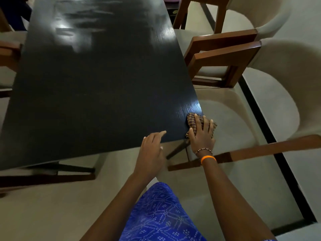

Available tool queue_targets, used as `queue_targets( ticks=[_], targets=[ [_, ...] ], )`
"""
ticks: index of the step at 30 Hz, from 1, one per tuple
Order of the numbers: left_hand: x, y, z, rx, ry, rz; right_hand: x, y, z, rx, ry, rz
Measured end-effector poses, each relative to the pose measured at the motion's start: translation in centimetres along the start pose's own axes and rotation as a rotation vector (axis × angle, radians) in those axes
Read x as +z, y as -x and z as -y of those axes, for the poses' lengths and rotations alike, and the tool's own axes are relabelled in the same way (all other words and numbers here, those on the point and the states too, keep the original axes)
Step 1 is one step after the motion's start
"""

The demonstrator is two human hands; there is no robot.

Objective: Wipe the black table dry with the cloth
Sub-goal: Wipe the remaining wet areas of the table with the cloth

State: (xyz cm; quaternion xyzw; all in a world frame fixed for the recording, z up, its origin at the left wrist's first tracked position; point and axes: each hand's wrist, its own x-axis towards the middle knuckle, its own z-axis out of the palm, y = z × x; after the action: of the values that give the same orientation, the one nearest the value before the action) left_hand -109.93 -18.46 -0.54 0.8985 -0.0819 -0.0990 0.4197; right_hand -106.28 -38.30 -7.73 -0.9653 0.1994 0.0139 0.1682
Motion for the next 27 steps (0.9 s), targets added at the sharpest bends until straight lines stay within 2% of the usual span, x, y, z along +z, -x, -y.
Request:
queue_targets(
  ticks=[7, 8, 11, 13, 14, 17, 20, 22, 24, 27],
  targets=[
    [-0.5, 3.5, 2.1, -0.036, 0.026, -0.038, 0.4, 5.2, -2.2, -0.002, -0.477, -0.209],
    [-0.6, 3.8, 2.4, -0.047, 0.032, -0.038, 0.4, 5.5, -2.4, 0.077, -0.592, -0.238],
    [-0.9, 4.1, 3.3, -0.083, 0.032, -0.018, -0.3, 5.1, -2.0, 0.505, -1.115, -0.274],
    [-1.0, 3.8, 3.6, -0.112, 0.047, 0.005, -0.5, 4.8, -2.0, 0.753, -1.465, -0.178],
    [-1.2, 3.4, 3.6, -0.123, 0.054, 0.016, -0.4, 4.6, -1.9, 0.854, -1.562, -0.140],
    [-1.5, 2.7, 3.7, -0.123, 0.064, 0.036, -0.2, 4.0, -0.7, 0.948, -1.547, -0.124],
    [-1.9, 2.0, 3.9, -0.115, 0.046, 0.063, -0.7, 1.5, 2.3, 0.820, -1.554, -0.413],
    [-2.3, 1.6, 4.4, -0.115, 0.022, 0.073, -0.7, 0.7, 3.9, 0.889, -1.380, -0.531],
    [-3.0, 1.1, 5.1, -0.129, 0.010, 0.072, 0.1, 0.5, 4.7, 0.947, -1.217, -0.550],
    [-4.3, 0.7, 6.4, -0.172, 0.007, 0.023, 0.9, 0.5, 5.4, 0.944, -1.139, -0.561]
  ],
)
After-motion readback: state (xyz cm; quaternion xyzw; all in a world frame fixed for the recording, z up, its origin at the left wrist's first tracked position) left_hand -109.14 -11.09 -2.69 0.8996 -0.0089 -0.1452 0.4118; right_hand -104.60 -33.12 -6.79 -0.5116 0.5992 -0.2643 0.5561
